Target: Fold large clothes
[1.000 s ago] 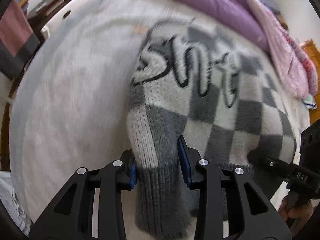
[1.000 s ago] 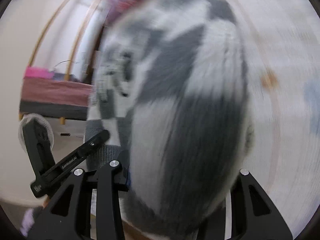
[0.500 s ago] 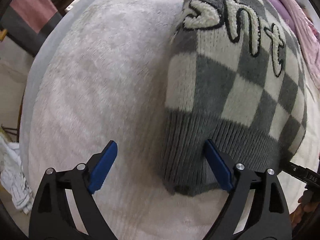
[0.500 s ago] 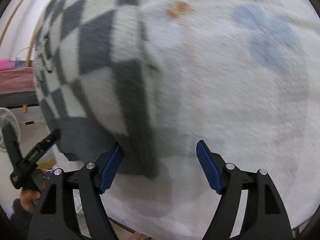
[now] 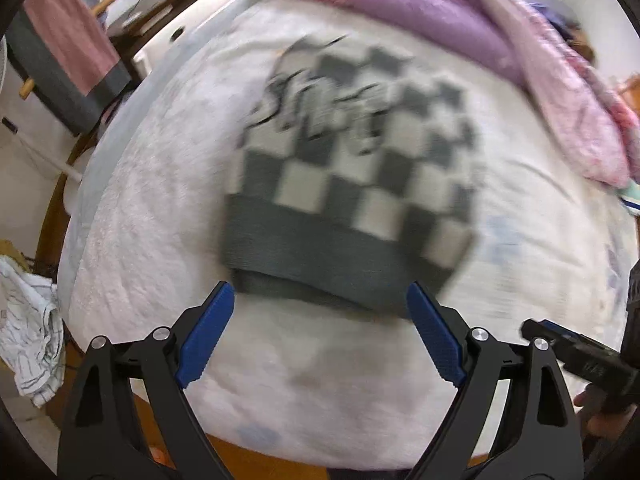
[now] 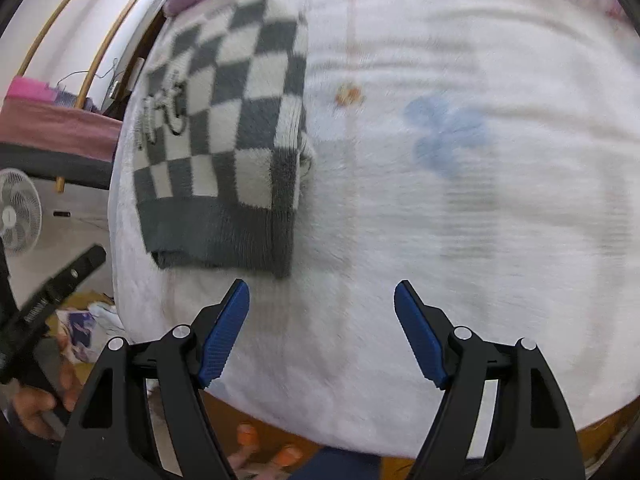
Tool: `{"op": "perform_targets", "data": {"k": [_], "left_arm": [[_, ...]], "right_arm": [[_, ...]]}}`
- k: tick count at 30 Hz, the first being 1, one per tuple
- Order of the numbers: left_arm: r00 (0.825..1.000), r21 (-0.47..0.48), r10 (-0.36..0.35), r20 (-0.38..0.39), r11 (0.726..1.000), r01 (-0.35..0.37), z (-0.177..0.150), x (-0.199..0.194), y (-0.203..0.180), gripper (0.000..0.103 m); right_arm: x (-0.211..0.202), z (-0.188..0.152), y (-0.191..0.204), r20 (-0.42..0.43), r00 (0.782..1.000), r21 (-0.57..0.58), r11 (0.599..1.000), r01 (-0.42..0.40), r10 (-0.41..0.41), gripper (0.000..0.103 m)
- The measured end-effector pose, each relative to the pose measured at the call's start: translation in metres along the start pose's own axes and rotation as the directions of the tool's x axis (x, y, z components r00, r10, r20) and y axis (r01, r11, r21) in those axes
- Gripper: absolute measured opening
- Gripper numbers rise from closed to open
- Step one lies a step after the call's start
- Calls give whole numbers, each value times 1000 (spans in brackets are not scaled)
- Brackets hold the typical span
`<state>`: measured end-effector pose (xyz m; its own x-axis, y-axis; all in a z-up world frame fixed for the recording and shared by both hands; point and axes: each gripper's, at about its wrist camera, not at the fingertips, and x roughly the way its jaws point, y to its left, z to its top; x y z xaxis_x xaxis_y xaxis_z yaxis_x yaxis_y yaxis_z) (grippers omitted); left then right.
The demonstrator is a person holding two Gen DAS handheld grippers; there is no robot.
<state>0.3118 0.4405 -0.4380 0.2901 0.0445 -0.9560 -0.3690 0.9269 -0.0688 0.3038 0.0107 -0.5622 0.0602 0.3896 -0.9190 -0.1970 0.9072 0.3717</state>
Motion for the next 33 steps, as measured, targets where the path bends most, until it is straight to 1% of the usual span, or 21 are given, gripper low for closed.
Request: {"op": "perform_targets", "data": {"k": [2,4,5,6,7,10,11,12,14,16,20,22,23,25,28,29,33], "left_arm": [[999,26,-5,41,1000,4,-2,-27,-34,91],[996,62,3,87,998,-8,-10,-59,-71,93],[995,73,2,102,997,-10,-14,-68,-81,93],[993,91,6,119,996,-17,-20,-79,-96,93],[993,98,9,121,995,-21,-24,-88,-108,93],[989,80,0,145,997,-11,-44,-122,-139,93],[987,75,-15,161,997,3,-52,-136,-150,93],[982,71,-23,185,997,9,-63,-152,-163,93],[976,69,-21,216,998,7,-81,-178,-184,95],[965,71,-31,260,997,13,-101,-207,-207,96],[946,77,-49,321,997,26,-141,-258,-250,96],[936,95,-42,349,995,10,-161,-285,-272,96],[930,105,-27,366,994,-12,-169,-296,-281,96],[910,145,9,415,987,-76,-188,-322,-305,96],[899,195,-11,438,977,-84,-206,-348,-328,97],[893,205,-12,450,975,-90,-212,-358,-337,97],[877,229,-33,480,969,-89,-225,-384,-351,97]], "right_arm": [[-32,-11,-3,38,999,-37,999,21,-19,75],[-69,-29,-7,79,996,-73,997,39,-33,86],[-81,-35,-7,106,994,-83,995,49,-40,90],[-98,-41,-11,136,989,-94,993,64,-51,91],[-107,-45,-8,158,986,-106,991,77,-59,92],[-154,-62,-21,236,969,-127,987,102,-70,94],[-175,-71,-28,270,960,-130,985,112,-74,95],[-187,-77,-33,287,955,-132,985,112,-71,95],[-219,-93,-47,319,945,-133,984,119,-71,95],[-253,-113,-61,360,931,-139,984,114,-57,95],[-310,-152,-81,429,901,-158,977,141,-60,95],[-337,-171,-90,465,884,-156,977,142,-54,95],[-348,-178,-93,474,879,-154,977,145,-55,95],[-372,-195,-98,493,869,-151,978,143,-51,95],[-402,-215,-102,522,852,-150,978,145,-47,95],[-410,-220,-102,533,844,-153,976,154,-50,95],[-442,-241,-102,601,795,-148,966,214,-84,95]]}}
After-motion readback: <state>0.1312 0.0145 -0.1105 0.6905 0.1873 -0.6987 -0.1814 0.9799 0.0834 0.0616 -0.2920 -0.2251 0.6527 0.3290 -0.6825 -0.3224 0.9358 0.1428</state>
